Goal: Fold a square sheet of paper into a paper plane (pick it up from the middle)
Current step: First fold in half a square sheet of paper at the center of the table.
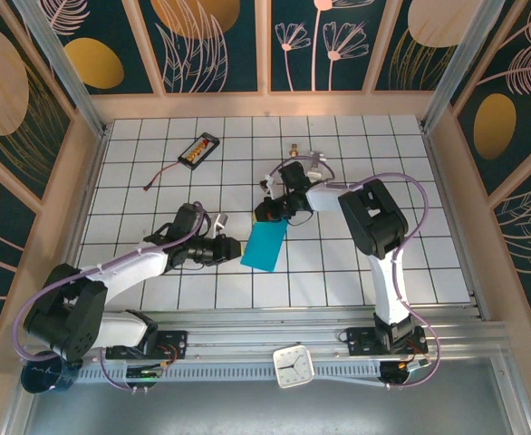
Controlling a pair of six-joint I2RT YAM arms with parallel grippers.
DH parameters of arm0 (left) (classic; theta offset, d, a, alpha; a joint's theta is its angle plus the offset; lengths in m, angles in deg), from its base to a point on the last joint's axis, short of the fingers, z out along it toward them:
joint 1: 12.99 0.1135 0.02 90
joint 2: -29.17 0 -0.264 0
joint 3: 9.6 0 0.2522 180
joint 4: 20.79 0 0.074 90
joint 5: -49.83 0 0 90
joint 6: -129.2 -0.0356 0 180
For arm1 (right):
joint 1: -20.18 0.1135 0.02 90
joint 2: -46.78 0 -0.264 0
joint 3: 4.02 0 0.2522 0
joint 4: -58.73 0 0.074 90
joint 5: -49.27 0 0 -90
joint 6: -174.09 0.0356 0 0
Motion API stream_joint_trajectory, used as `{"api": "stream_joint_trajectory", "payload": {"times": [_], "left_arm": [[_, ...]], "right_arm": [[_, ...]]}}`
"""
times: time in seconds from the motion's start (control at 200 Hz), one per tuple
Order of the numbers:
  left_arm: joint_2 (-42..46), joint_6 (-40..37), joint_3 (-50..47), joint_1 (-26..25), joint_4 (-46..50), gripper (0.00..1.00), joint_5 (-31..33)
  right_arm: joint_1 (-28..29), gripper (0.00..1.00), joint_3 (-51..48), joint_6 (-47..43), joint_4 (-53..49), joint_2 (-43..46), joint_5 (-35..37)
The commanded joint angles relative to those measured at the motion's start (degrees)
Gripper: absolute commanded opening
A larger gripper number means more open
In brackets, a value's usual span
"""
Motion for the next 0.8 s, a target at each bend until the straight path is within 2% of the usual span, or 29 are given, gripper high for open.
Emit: {"api": "stream_joint_trajectory", "payload": {"times": [0.0, 0.17, 0.36, 0.52, 0.631, 0.791], "left_arm": [[-2.28, 2.49, -0.39, -0.11, -1.91, 0.28, 2.15], [-7.2, 2.51, 2.58, -0.81, -4.87, 0.28, 3.36], [-14.22, 0.14, 5.35, -1.09, -4.59, 0.26, 4.58], [-16.95, -1.05, 5.79, -2.36, -4.39, 0.26, 4.13], [-17.18, 0.98, 4.51, -4.86, -6.49, 0.26, 2.8], [-15.51, 7.85, 1.68, -8.24, -13.71, 0.26, -0.01]], "right_arm": [[-1.89, 0.07, 3.17, -8.24, -9.62, 0.13, -4.9], [-3.62, 0.14, 0.77, -6.41, -8.52, 8.53, -4.19], [-6.36, 0.19, -13.19, 5.26, -0.3, 19.25, 2.36], [-6.55, 0.21, -19.86, 8.41, 0.69, 24.37, 7.4], [-6.53, 0.21, -21.53, 9.52, -0.57, 26.0, 9.87], [-6.43, 0.22, -24.09, 11.35, -2.78, 29.7, 13.6]]}}
